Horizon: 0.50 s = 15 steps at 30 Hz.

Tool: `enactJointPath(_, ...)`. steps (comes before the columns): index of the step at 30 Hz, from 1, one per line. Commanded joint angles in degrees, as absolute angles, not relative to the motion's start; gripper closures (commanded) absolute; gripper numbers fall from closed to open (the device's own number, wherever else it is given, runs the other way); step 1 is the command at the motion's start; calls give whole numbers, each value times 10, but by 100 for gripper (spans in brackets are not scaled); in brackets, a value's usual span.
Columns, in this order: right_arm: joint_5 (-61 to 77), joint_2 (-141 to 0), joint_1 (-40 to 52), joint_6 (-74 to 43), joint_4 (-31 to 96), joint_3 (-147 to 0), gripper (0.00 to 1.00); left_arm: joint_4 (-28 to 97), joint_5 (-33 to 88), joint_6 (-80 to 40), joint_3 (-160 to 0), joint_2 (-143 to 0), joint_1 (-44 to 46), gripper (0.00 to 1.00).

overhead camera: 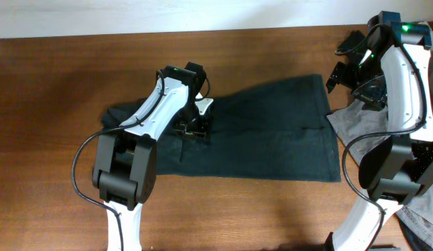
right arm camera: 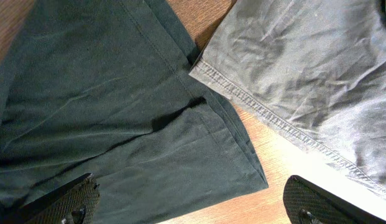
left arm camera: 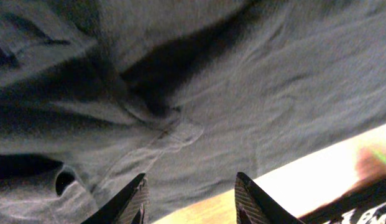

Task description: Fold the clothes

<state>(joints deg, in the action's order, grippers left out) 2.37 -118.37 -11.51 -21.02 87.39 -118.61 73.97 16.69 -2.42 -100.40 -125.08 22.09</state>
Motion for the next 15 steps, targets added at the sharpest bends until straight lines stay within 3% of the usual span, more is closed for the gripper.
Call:
enactJointPath(1,12,-1184,-113,-212,874,-1184,1,756,165,-4,-1022,-1254,211,56)
enactJointPath(5,12,-1184,-113,-212,874,-1184,1,776,165,-8,-1068,-1254,187,62)
enactJointPath(15,12,-1184,-113,-212,874,-1184,1,802,27,-121,-1060,-1255,176,60)
